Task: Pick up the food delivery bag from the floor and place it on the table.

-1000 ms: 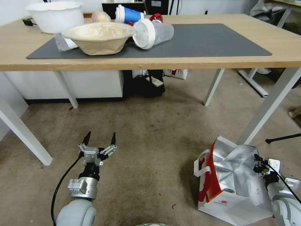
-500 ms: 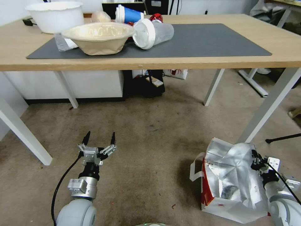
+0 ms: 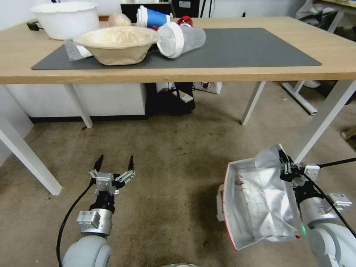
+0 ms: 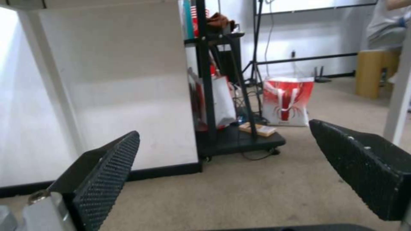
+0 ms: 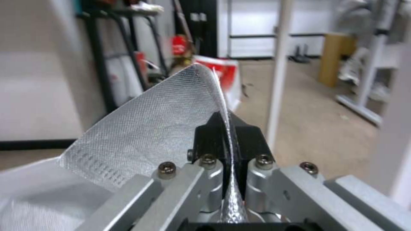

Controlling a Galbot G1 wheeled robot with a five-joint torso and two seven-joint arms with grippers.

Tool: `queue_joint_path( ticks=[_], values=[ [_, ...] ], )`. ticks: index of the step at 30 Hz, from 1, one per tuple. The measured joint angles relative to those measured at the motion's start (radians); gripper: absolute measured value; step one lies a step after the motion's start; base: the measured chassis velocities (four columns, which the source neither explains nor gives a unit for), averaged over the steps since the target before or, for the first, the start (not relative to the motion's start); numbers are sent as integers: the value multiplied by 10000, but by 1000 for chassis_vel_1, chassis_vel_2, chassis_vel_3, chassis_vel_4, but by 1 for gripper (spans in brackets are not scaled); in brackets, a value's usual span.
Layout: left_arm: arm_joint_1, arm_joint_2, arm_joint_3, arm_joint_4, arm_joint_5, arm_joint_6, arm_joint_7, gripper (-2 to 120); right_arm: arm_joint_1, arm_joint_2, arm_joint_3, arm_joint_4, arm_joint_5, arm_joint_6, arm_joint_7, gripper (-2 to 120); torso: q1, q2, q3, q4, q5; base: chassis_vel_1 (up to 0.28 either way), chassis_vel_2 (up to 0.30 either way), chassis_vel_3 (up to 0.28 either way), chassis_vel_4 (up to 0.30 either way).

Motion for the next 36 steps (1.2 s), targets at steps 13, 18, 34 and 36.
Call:
queue_joint_path(
  ticks=[13,18,34,36],
  values=[
    [-93,24,-268,-25,-211,-137,543,103,-208,-1712,-137,1703,1669,-120,-445,0,0,0,0,0,0,0,0,0,0],
    [-63,33,-308,-35,-200,-236,551,101,-320,-2188,-199,2158,2251,-167,-583,0,0,0,0,0,1,0,0,0,0],
    [-69,75,-350,-83,-187,-288,345,100,-199,-3102,-93,2406,4514,497,-2363,0,0,0,0,0,0,0,0,0,0],
    [-68,72,-351,-113,-181,-288,329,100,-145,-3217,-94,2337,5040,596,-2696,0,0,0,0,0,0,0,0,0,0]
  ],
)
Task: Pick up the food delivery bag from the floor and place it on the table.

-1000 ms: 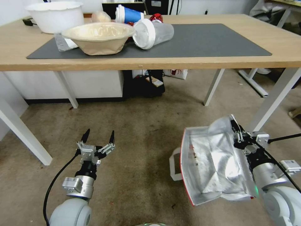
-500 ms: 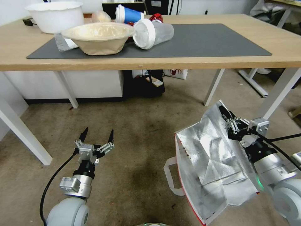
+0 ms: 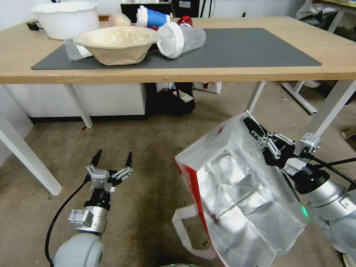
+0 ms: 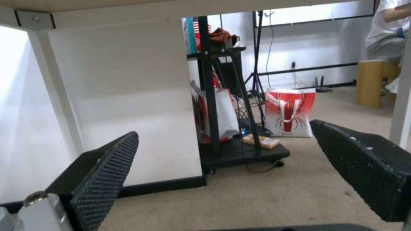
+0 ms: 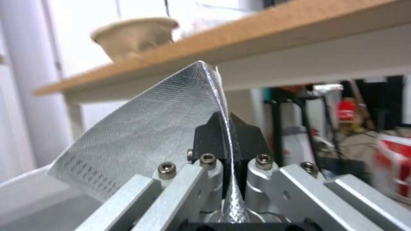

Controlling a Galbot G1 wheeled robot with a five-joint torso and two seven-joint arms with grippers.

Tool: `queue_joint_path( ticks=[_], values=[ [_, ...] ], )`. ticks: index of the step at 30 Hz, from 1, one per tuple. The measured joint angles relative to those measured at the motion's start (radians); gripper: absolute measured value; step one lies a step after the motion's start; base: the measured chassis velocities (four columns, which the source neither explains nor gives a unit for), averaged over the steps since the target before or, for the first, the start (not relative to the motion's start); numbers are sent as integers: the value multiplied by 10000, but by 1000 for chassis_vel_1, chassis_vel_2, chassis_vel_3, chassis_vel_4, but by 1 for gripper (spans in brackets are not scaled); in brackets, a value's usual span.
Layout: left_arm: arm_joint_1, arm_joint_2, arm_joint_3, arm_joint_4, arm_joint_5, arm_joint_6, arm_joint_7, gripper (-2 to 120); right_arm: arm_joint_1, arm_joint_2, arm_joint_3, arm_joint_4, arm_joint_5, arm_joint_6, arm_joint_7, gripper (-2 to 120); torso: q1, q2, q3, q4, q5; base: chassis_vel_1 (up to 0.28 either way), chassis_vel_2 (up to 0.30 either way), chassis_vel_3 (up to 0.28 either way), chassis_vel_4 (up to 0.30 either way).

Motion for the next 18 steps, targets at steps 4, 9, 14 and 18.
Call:
queue_joint_path(
  ticks=[4,9,14,18],
  values=[
    [4,-18,-13,-12,128,-18,-69,100,77,-116,-59,-126,807,163,-480,0,1,0,0,0,1,0,0,0,0],
    [14,-44,-3,-16,174,-26,-110,100,166,-288,-69,-288,2132,211,-1596,0,0,0,0,0,0,0,0,0,0],
    [1,-53,17,-48,180,0,-111,100,209,-349,-69,-336,3139,-64,-2419,0,0,0,0,0,0,0,0,0,0],
    [26,-27,9,-76,141,41,-90,100,300,-384,-71,-381,3716,-296,-2753,0,1,1,0,0,0,0,0,0,0]
  ],
)
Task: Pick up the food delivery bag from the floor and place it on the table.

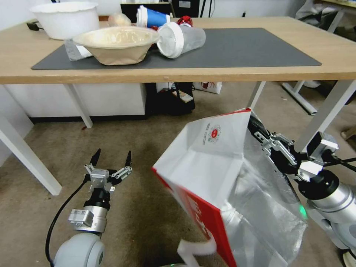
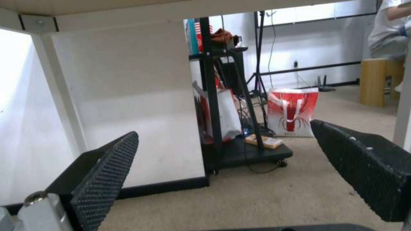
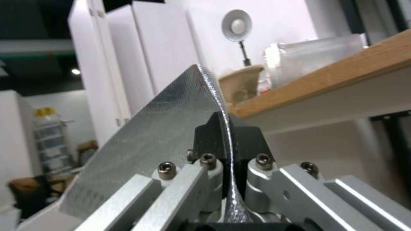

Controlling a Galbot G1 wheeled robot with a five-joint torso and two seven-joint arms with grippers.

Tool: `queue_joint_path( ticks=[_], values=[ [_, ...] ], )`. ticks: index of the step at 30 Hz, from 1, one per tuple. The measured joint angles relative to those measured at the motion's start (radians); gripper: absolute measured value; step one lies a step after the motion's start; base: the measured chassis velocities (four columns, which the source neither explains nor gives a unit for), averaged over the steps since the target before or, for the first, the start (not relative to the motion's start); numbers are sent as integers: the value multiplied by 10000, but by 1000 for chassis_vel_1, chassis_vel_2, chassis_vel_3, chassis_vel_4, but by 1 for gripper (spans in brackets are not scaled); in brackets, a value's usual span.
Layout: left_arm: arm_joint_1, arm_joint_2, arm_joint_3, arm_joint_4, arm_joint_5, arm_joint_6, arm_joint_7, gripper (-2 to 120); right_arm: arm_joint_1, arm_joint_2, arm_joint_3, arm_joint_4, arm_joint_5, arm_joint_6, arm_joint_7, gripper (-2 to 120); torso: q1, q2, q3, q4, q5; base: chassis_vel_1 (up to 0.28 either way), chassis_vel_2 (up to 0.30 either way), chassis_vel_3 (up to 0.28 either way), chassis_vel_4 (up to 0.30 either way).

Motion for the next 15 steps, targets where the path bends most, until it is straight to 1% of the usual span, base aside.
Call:
queue_joint_path(
  ticks=[4,11,13,15],
  values=[
    [58,28,-16,-41,-99,34,96,100,13,-51,24,-58,133,-119,-284,0,0,0,0,0,-1,0,0,0,0],
    [105,42,-17,-47,-121,41,89,100,45,-59,69,-158,72,-209,-717,0,1,68,37,-1,0,0,0,0,0],
    [168,65,-48,-98,-53,196,60,100,71,-73,92,-200,16,-223,-822,0,8,182,139,1,0,0,0,0,0],
    [187,79,-57,-113,-34,236,55,100,81,-76,95,-221,-2,-226,-847,0,11,229,186,0,0,0,0,0,0]
  ],
)
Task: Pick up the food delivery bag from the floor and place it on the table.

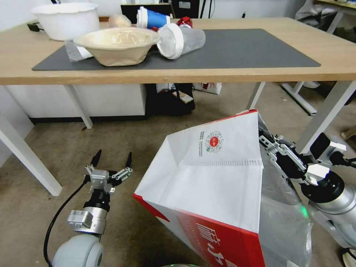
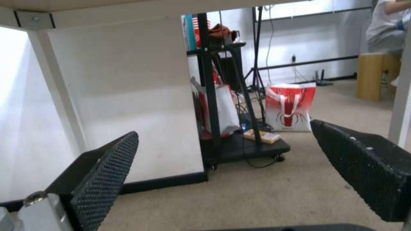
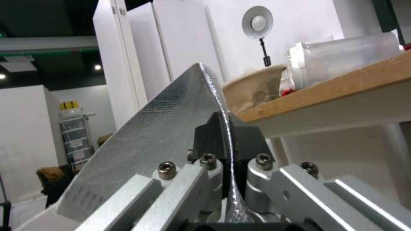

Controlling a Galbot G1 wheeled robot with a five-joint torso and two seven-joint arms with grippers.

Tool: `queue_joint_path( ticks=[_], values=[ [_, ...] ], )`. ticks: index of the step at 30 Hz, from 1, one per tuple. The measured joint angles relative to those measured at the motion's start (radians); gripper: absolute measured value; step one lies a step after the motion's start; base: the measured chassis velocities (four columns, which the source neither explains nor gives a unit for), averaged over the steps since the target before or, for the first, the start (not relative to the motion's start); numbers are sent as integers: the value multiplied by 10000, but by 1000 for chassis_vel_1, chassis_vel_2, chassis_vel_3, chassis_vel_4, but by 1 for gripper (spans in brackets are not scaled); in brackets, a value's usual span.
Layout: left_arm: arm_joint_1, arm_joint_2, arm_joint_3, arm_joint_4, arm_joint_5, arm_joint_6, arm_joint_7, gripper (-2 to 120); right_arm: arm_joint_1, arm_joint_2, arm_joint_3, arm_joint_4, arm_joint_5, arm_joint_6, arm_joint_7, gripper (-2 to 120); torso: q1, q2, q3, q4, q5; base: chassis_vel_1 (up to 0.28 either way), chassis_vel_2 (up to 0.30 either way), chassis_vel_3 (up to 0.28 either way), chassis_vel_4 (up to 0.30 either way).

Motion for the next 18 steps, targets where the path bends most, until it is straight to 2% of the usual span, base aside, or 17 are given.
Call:
queue_joint_path(
  ticks=[7,18],
  values=[
    [36,-4,-3,-76,58,59,-9,100,22,12,-13,-82,-107,-46,-258,0,20,363,347,0,0,0,0,0,0],
    [120,-3,-8,-205,151,196,-58,100,42,-14,24,-169,-166,-128,-697,0,78,791,727,0,-1,0,0,0,0]
  ],
)
